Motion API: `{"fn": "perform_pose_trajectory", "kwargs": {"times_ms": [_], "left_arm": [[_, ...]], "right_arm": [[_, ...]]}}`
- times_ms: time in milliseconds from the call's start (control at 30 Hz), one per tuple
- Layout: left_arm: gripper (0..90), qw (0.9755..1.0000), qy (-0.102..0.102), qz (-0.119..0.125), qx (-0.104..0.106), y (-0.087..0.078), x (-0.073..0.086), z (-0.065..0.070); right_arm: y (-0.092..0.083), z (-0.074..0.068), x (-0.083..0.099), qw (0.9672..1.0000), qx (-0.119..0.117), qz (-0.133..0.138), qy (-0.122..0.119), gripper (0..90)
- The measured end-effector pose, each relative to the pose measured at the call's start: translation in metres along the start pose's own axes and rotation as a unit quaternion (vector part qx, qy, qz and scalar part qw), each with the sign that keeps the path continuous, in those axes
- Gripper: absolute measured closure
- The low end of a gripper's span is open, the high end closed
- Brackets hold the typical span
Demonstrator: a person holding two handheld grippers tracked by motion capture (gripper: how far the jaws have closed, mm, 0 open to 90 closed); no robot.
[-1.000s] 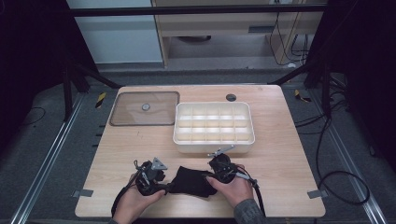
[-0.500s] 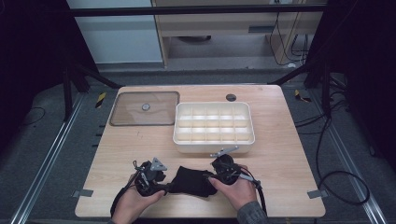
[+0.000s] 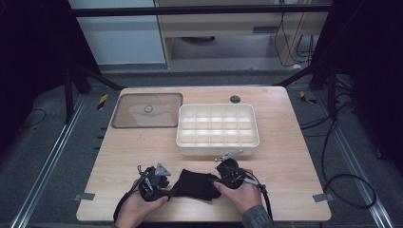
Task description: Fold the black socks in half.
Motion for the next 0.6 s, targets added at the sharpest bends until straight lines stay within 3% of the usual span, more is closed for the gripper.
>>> {"fn": "perform_pose_trajectory", "kwargs": {"times_ms": [400, 600], "left_arm": [[71.9, 0.9995, -0.004, -0.010, 0.031, 0.0047, 0.0029, 0.0020], [78.5, 0.9991, -0.004, -0.012, 0.040, 0.0050, 0.0033, 0.0018]], "right_arm": [[0.0086, -0.0007, 0.0082, 0.9998, -0.017, -0.014, 0.001, 47.8], [0.0102, -0.0038, 0.0097, 0.9995, -0.028, -0.016, -0.001, 54.0]]}}
Point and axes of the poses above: each handheld gripper's, and its own axes: y roughly forward along the jaws, x roughly out of its underside, z roughly to its right, the point moved 6 cm from there along y, roughly forward along the jaws, and after that the axes turned 12 degrees about -y, right-handed, at the moved point
